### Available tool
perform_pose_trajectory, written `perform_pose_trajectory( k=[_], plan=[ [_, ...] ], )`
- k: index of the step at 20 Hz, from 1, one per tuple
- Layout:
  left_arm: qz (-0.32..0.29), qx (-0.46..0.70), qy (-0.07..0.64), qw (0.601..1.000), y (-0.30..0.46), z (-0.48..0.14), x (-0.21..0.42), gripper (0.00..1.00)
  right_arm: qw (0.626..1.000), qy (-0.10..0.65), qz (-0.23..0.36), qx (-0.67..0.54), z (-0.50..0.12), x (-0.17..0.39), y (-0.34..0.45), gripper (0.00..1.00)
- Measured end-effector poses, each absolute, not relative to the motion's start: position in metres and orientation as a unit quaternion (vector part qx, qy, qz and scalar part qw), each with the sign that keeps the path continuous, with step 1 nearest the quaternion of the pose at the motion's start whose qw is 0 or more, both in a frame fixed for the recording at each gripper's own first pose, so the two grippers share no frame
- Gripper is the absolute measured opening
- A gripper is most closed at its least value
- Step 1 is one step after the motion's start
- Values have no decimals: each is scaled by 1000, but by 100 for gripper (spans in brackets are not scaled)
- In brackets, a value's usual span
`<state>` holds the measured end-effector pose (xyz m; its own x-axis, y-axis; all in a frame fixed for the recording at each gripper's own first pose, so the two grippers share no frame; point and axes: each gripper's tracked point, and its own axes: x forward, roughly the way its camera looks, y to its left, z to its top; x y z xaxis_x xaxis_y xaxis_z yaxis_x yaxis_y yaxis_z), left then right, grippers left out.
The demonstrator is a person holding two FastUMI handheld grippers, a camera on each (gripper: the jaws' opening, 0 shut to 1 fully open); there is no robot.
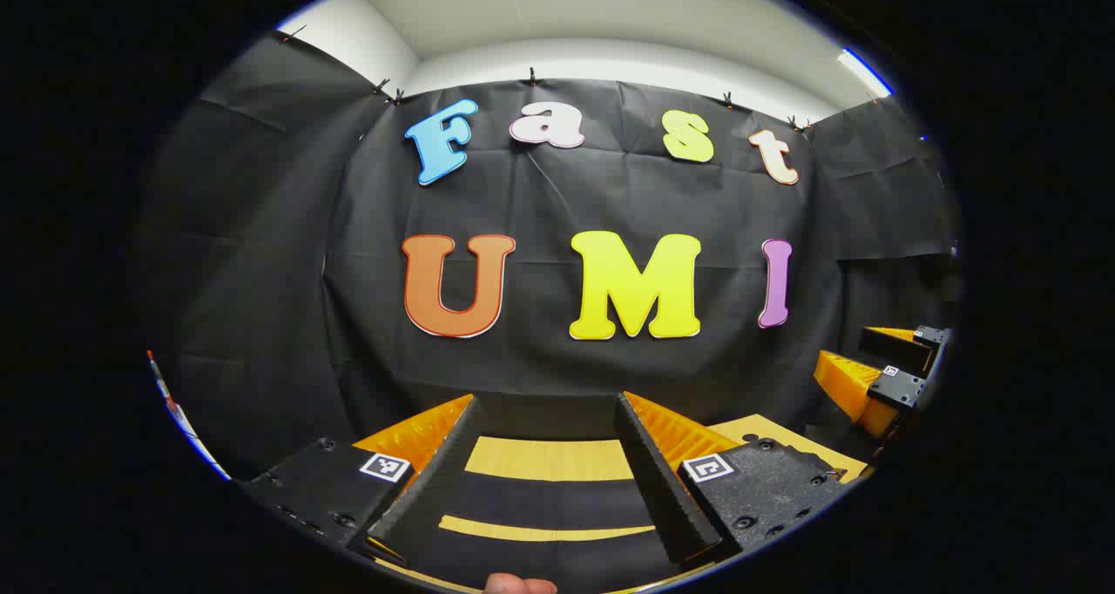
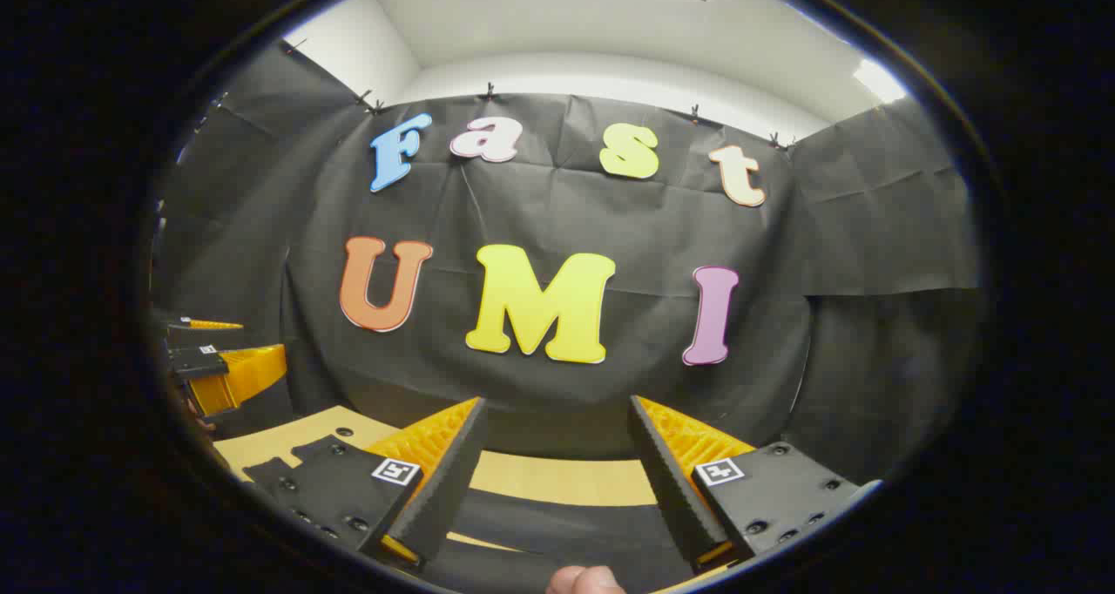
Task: Grasp the waist and the cuffs of the jeans and fold them to make the two legs overlap; first hold the waist and fold one-third of the jeans toward the cuffs, then hold the cuffs and fold the remaining one-third in the same direction to finish folding.
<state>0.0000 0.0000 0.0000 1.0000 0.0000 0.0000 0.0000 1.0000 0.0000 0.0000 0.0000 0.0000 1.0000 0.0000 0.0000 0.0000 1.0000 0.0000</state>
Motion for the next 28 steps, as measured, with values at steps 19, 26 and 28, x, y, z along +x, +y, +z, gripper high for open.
perform_pose_trajectory(
  k=[19,26,28],
  plan=[
    [4,-9,22,1000,-4,-21,23,98,1000,21,-14,10,-21,23,-41,98],
    [117,-55,127,983,103,-109,14,99,995,60,-68,-50,-67,22,-143,99],
    [156,-69,158,972,146,-138,-4,99,989,108,-94,-27,-99,11,-181,98]
  ],
)
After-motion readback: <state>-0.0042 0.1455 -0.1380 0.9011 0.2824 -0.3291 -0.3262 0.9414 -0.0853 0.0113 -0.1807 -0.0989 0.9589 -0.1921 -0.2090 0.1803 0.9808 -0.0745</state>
